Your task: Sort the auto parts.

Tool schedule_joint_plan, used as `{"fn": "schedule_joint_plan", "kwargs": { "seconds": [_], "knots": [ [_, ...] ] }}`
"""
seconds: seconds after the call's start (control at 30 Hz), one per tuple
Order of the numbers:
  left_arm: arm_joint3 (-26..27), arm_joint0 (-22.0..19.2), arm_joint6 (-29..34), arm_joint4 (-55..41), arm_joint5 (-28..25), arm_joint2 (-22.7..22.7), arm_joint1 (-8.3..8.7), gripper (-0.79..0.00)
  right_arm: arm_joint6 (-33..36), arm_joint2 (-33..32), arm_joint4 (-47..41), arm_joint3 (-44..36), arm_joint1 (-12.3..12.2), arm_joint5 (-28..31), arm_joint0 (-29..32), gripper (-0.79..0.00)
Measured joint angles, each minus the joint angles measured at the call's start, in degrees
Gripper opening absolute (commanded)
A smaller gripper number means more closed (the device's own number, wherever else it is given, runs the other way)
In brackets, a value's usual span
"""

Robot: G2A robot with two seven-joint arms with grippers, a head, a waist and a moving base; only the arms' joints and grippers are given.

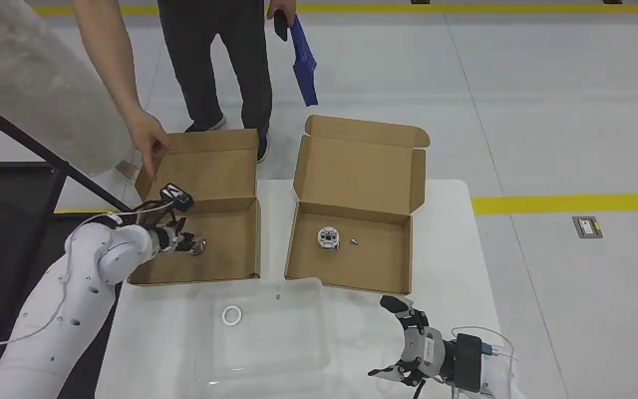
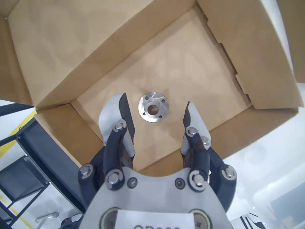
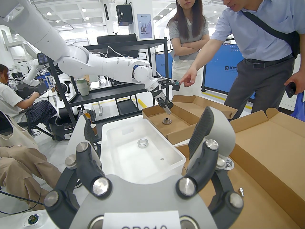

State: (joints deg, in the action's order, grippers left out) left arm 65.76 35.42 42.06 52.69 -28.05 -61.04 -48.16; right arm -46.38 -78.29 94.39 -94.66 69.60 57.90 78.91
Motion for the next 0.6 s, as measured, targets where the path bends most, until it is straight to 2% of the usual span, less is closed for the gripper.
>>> {"fn": "schedule_joint_plan", "kwargs": {
  "seconds": [0.23, 0.43, 0.6],
  "knots": [
    [19.2, 15.3, 5.4, -2.8, -5.6, -12.9, 4.65, -0.314, 0.0, 0.0, 0.0, 0.0, 0.0, 0.0, 0.0, 0.0],
    [31.7, 27.3, 8.8, -3.7, -9.6, -21.5, 6.88, -0.329, 0.0, 0.0, 0.0, 0.0, 0.0, 0.0, 0.0, 0.0],
    [39.0, 34.6, 11.3, -3.3, -14.2, -25.7, 7.95, -0.326, 0.0, 0.0, 0.0, 0.0, 0.0, 0.0, 0.0, 0.0]
  ]
}}
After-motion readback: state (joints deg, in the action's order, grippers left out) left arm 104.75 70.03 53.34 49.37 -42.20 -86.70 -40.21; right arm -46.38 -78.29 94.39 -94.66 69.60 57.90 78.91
